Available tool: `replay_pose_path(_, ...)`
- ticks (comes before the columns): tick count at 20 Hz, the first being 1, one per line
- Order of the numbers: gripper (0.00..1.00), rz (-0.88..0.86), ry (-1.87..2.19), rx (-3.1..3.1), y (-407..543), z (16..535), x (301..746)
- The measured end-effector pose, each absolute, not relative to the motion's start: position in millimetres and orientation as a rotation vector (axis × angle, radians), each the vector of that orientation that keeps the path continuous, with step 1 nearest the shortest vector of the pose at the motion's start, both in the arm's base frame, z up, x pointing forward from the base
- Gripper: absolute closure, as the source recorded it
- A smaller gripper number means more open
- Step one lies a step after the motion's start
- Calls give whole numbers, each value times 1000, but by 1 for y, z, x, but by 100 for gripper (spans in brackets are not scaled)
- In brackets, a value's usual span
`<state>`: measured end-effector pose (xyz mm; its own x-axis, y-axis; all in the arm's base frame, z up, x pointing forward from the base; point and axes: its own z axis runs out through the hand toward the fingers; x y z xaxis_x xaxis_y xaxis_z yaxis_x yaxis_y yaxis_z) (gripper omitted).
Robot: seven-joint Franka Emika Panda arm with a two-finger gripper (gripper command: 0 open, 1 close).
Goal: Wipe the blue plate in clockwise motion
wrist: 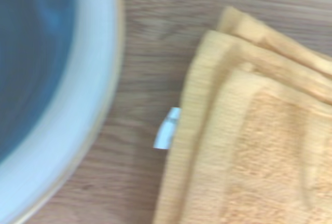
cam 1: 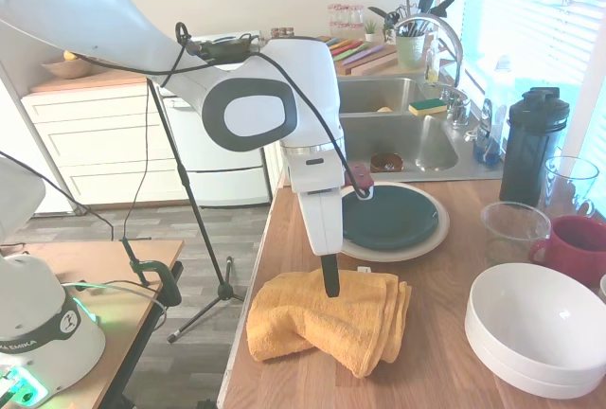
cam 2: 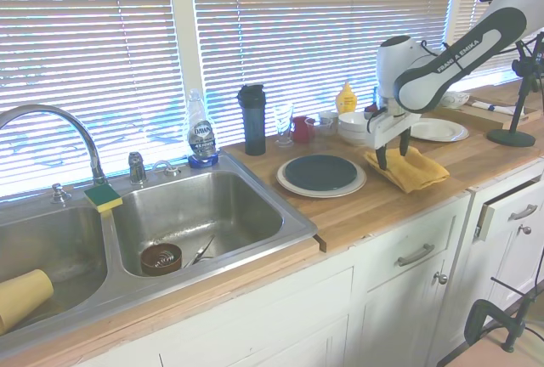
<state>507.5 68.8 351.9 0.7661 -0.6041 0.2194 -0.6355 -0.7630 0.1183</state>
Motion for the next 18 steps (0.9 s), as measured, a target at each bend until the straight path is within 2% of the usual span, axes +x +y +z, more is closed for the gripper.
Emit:
replay_pose_path(8,0,318,-961,2675,75,325,502)
replay_pose_path(14,0,475,-949,2553,74,315,498)
replay_pose_path(18,0,521,-950,2519,75,312,494)
